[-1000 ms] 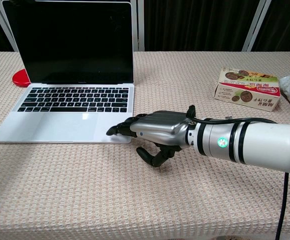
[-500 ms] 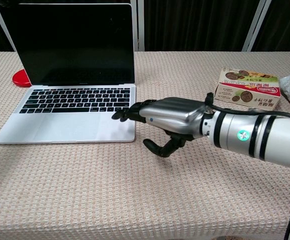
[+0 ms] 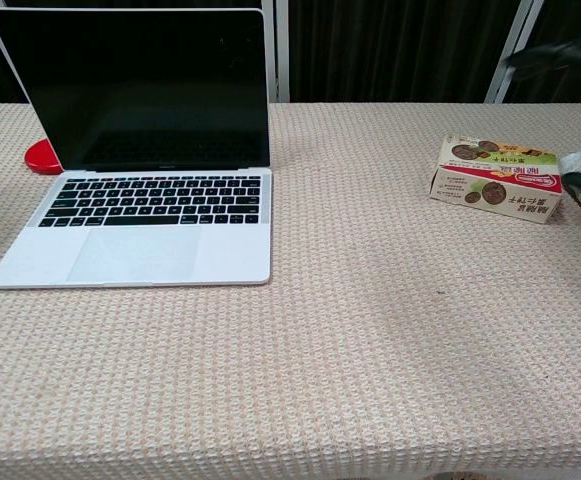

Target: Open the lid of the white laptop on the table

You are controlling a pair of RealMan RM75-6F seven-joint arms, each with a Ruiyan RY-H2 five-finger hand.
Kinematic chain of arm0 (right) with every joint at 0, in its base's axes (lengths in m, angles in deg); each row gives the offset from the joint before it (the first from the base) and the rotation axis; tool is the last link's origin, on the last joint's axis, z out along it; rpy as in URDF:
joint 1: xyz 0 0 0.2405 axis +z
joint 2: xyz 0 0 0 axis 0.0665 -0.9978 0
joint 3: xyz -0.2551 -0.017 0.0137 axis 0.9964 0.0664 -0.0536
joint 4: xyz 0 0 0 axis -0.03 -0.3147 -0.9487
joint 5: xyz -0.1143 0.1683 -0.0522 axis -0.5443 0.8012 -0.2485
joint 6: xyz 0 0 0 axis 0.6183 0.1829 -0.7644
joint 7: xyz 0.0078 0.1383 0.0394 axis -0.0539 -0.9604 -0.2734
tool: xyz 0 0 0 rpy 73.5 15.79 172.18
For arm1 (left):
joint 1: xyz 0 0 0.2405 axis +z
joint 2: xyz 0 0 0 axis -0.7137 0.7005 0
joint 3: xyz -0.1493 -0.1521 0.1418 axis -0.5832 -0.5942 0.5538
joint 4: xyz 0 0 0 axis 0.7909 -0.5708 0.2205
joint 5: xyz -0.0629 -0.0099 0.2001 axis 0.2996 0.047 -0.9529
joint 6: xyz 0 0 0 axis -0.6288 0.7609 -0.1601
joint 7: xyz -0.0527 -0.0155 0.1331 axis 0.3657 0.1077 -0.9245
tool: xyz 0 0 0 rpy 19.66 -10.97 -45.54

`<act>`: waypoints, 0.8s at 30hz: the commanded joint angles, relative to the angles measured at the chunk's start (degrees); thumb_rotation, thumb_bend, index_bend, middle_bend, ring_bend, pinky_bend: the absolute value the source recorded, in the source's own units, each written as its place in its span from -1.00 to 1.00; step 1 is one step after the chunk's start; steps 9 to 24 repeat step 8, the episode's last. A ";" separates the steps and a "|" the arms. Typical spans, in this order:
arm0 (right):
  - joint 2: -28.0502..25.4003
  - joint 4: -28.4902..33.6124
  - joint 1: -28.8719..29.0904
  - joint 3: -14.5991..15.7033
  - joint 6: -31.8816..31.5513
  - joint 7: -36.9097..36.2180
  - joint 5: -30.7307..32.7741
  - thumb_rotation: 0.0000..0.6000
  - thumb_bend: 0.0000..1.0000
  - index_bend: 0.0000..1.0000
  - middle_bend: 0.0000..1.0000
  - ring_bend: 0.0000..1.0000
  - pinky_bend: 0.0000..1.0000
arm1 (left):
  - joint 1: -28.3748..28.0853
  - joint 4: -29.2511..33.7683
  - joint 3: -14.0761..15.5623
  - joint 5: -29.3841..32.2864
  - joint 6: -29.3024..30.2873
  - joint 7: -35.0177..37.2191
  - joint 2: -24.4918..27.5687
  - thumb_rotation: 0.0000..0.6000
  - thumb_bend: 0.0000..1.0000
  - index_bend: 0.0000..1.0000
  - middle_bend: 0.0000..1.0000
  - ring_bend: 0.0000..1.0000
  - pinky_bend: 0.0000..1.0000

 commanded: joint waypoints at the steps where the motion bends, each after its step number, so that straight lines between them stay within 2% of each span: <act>1: -5.90 0.31 -9.37 3.41 -9.84 -5.42 -1.21 1.00 -0.36 -1.00 -0.87 -1.00 -1.00 | 5.94 2.32 3.74 0.40 5.03 -0.51 1.76 1.00 -0.66 -0.57 -0.56 -0.78 -0.77; 8: -5.12 -5.62 -18.53 4.71 -16.98 -13.52 -1.07 1.00 -0.35 -1.00 -0.87 -1.00 -1.00 | 14.65 3.29 7.24 -4.67 15.63 -0.61 -1.13 1.00 -0.66 -0.57 -0.56 -0.78 -0.77; 24: -5.12 -5.62 -18.53 4.71 -16.98 -13.52 -1.07 1.00 -0.35 -1.00 -0.87 -1.00 -1.00 | 14.65 3.29 7.24 -4.67 15.63 -0.61 -1.13 1.00 -0.66 -0.57 -0.56 -0.78 -0.77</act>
